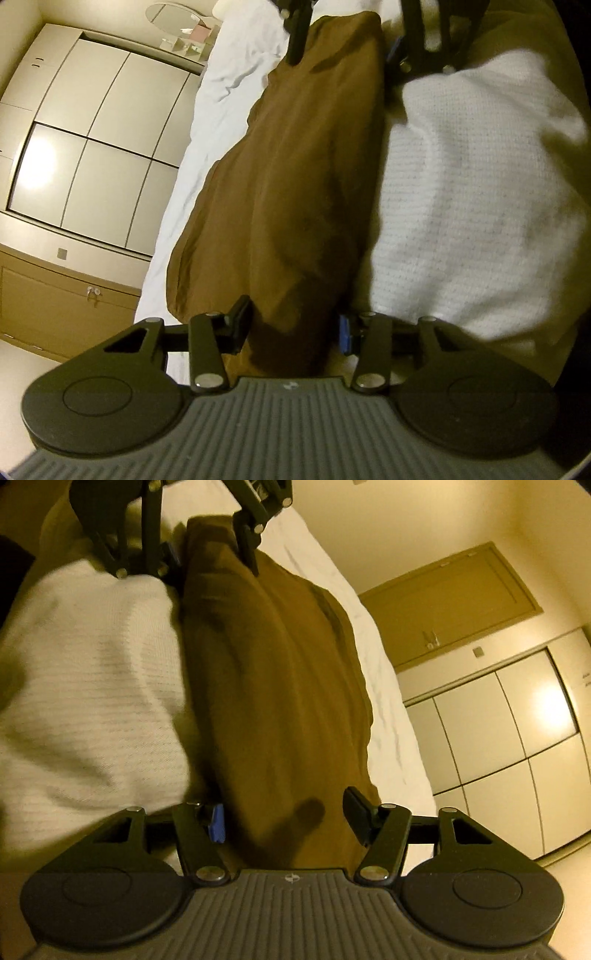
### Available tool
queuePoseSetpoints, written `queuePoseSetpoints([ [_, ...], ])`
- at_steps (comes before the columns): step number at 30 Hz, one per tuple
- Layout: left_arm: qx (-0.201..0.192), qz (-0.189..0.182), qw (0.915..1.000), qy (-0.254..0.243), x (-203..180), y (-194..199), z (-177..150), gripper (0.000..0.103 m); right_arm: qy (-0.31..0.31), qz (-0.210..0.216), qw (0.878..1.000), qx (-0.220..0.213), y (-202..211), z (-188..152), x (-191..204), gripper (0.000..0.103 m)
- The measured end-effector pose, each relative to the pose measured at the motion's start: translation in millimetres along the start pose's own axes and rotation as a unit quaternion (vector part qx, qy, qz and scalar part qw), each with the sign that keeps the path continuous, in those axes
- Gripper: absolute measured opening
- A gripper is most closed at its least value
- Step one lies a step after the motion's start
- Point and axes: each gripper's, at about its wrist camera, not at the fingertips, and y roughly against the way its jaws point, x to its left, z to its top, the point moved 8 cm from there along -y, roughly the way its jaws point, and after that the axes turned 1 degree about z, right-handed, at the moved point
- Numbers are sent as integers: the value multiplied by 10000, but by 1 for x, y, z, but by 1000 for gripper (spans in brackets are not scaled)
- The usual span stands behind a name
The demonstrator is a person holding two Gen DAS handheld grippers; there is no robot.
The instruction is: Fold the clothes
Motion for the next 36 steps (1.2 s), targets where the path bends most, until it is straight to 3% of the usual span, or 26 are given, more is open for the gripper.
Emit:
queuePoseSetpoints([
  [1, 11, -41, 10000, 0, 0, 1, -1, 35, 22, 58, 10000, 56, -4, 1, -1, 39],
  [3, 58, -87, 9999, -74, 2, 1, 1, 28, 90, 187, 9997, 159, -8, 1, 1, 29],
  [4, 77, -104, 9999, -114, 4, 0, 3, 27, 147, 186, 9996, 181, -9, 1, 0, 17],
  [6, 63, -111, 9997, -203, 7, 3, 3, 23, 170, 128, 9996, 198, -6, 1, -3, 5],
  [14, -474, 368, 9972, -446, 52, 49, 25, 20, -231, -424, 9988, -15, 58, 13, -49, 2],
  [19, -1107, 365, 9931, -94, 82, 86, 63, 20, -731, -726, 9946, 122, 115, 4, -81, 2],
  [24, -1732, 327, 9840, -264, 85, 104, 119, 20, -1090, -1002, 9876, 518, 159, -26, -100, 1],
  [28, -2169, 183, 9751, -421, 82, 100, 175, 20, -1349, -1272, 9788, 876, 198, -70, -111, 1],
  [33, -2672, 20, 9623, -503, 93, 71, 270, 20, -1660, -1765, 9616, 1292, 226, -137, -145, 1],
  [36, -3021, 194, 9516, -521, 112, 49, 342, 20, -1672, -2177, 9487, 1568, 229, -185, -186, 1],
])
